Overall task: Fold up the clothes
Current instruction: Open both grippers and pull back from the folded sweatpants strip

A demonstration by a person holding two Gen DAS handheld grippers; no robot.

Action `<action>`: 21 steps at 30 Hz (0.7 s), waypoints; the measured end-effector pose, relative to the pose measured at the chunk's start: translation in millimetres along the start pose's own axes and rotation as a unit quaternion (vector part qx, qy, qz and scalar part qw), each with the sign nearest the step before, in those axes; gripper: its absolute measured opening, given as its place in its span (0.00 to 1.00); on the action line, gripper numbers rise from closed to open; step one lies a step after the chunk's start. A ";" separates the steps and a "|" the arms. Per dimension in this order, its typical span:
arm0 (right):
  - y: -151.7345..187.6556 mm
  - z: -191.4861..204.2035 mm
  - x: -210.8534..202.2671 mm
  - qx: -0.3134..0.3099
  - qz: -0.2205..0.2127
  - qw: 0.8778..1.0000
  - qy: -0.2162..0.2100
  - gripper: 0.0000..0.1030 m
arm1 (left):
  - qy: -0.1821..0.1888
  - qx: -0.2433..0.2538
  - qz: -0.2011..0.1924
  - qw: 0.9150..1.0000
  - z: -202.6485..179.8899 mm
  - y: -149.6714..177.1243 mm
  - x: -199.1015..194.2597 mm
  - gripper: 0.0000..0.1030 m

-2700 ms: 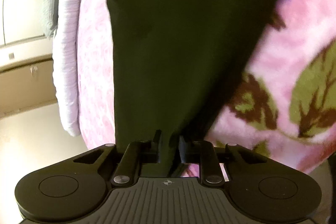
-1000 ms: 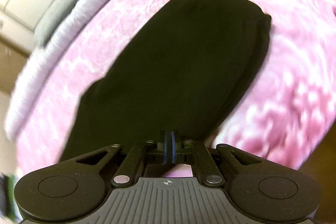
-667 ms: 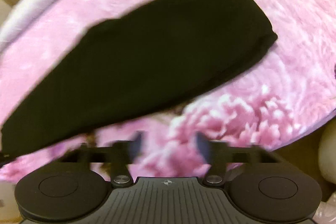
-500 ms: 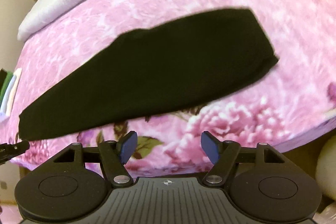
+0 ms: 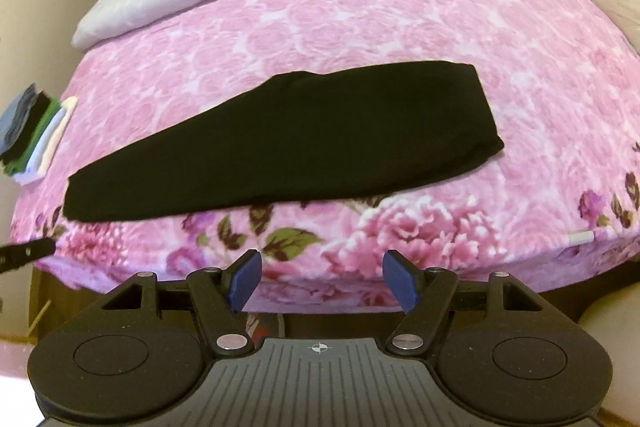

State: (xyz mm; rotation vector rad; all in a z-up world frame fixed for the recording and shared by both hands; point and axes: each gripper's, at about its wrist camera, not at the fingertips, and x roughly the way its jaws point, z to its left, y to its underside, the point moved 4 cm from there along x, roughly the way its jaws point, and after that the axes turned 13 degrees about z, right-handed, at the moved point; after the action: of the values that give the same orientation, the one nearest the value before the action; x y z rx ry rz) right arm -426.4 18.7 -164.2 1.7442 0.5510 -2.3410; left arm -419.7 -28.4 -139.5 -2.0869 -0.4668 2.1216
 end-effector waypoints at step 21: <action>8.5 26.3 -17.6 -0.057 -0.013 0.998 0.015 0.69 | -0.024 0.023 -0.034 0.999 -3.8 13.7 -40.6 0.29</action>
State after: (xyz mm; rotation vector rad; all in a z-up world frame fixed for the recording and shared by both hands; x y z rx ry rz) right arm -441.5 -0.8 -142.6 1.7339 0.7020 -2.2552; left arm -412.8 -53.3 -105.1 -1.9698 -0.4827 2.1278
